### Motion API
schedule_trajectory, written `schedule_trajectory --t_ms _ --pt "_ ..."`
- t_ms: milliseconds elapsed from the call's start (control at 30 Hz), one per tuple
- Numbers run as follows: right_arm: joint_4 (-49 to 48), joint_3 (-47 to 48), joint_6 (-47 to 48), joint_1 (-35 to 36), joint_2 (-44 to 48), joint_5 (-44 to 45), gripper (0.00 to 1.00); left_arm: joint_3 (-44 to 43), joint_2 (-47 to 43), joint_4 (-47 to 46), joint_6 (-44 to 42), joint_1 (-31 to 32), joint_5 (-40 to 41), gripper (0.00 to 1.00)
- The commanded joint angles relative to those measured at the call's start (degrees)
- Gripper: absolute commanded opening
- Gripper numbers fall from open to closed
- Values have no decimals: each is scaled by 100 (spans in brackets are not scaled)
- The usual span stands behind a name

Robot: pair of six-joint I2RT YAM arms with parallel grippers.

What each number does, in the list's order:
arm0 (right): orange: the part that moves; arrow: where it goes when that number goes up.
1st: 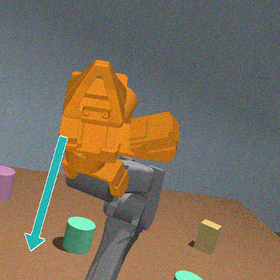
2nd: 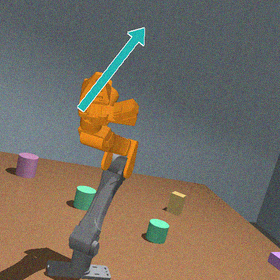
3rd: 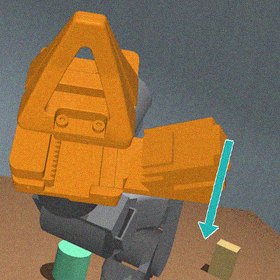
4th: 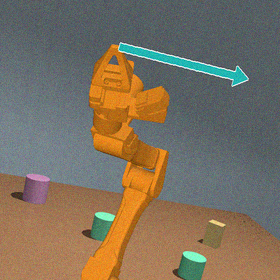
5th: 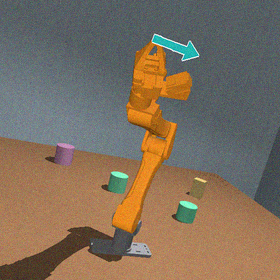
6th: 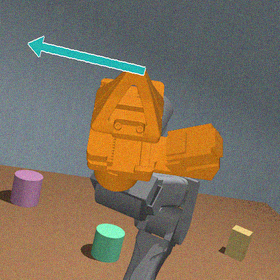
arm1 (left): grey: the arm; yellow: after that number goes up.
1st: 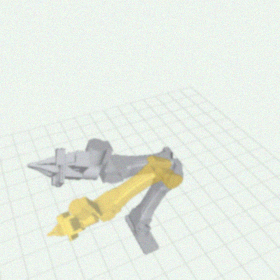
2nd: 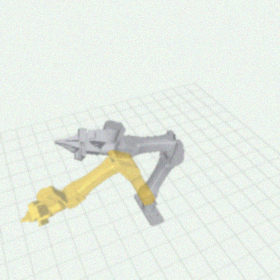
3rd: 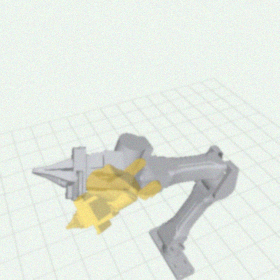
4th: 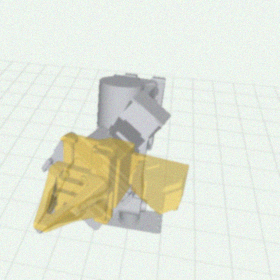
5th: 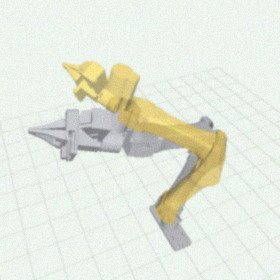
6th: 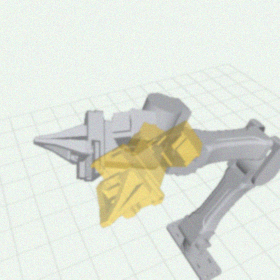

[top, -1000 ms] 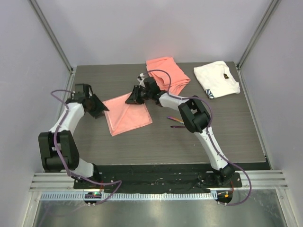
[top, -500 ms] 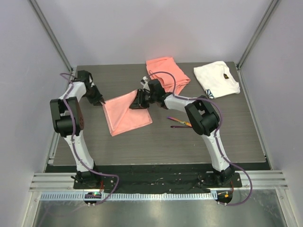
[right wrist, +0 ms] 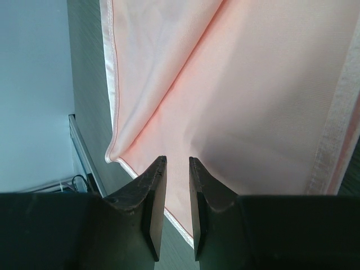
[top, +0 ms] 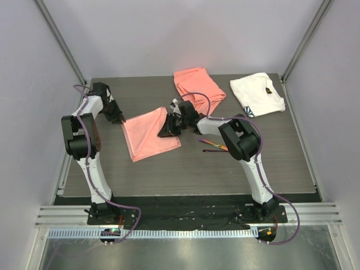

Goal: Fold the napkin into a case and place the utensils inside
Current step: Smooth out the upper triangle-folded napkin at the center of the board.

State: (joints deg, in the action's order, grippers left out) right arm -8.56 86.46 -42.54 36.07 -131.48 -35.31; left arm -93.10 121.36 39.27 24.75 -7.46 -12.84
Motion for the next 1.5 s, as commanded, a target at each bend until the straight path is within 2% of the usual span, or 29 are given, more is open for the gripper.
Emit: schedule_trajectory --t_ms 0,100,267,667,933,1467 --pt "-357 -23 -87 -13 421 -125 29 -138 -7 -112 -155 35 -219 27" --pt "-392 -111 -105 -13 448 -108 29 -182 80 -104 -155 43 -254 28" --pt "-401 -138 -122 -22 413 -90 29 -208 186 -112 -146 43 -193 25" --pt "-375 -173 -166 -4 281 -46 28 -305 -69 55 -111 43 326 0" --pt "-322 -155 -158 -4 158 -20 28 -218 -156 116 -137 26 537 0" --pt "-225 -146 -114 -4 44 42 29 -200 -473 19 -32 -10 334 0"
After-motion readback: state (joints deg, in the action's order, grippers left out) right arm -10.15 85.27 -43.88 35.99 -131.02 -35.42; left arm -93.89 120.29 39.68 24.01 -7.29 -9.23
